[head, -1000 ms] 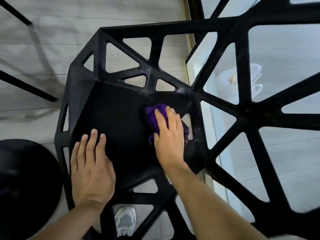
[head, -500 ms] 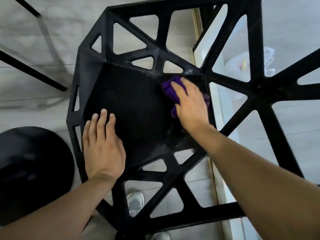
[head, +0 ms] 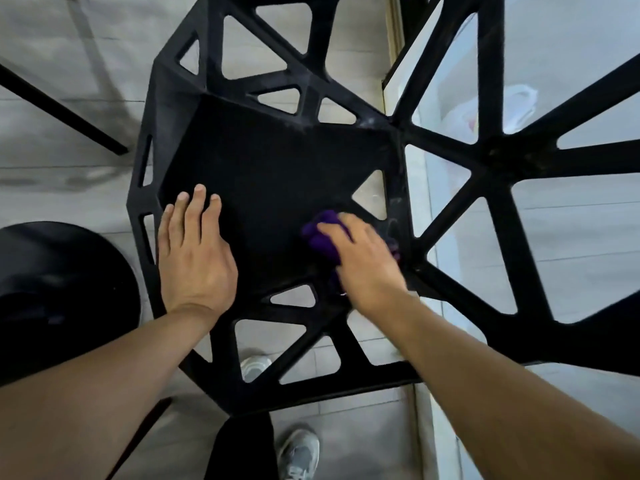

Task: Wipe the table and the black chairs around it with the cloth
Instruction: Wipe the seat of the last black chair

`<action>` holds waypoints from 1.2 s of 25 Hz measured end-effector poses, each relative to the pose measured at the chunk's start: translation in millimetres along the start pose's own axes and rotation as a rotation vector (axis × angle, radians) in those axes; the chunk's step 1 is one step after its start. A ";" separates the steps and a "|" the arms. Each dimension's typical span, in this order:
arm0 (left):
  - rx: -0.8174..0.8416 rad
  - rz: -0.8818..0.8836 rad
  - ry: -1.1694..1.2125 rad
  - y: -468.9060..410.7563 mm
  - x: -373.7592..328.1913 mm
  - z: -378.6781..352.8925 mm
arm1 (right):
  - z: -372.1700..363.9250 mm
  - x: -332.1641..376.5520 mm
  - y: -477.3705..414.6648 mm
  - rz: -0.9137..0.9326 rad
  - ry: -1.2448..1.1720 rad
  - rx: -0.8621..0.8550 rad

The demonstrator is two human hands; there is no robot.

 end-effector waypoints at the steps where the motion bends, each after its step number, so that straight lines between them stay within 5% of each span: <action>1: -0.003 0.005 -0.001 0.7 0.8 1.0 | 11.0 -30.7 0.7 -0.153 0.059 -0.034; 4: 0.010 0.010 0.003 0.4 0.6 0.2 | 10.1 -46.1 19.8 -0.502 0.062 -0.192; 7: 0.004 0.009 0.014 -0.4 1.1 2.3 | -6.7 -38.3 26.6 -0.620 -0.047 -0.298; 10: 0.004 -0.004 0.027 1.5 0.0 4.1 | 14.1 -55.0 0.9 -0.580 -0.006 -0.408; 15: -0.022 -0.011 0.010 0.0 1.3 0.1 | 43.2 -65.2 -70.6 -0.250 0.142 -0.423; 23: 0.001 0.001 0.006 2.1 -1.2 3.6 | 33.3 -70.6 -15.5 -0.578 -0.139 -0.556; 27: 0.000 -0.010 -0.003 -1.1 -0.2 1.3 | 60.7 -48.2 -100.5 -0.318 -0.170 -0.549; 30: -0.015 0.007 -0.002 -0.6 -1.6 0.5 | 69.9 -28.1 -144.1 -0.322 -0.236 -0.585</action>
Point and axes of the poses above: each hand's wrist, its own y-axis away from the middle knuckle, its own z-axis out of the back of the hand, x = y × z, the point moved 9 cm from there along -y, towards the middle knuckle
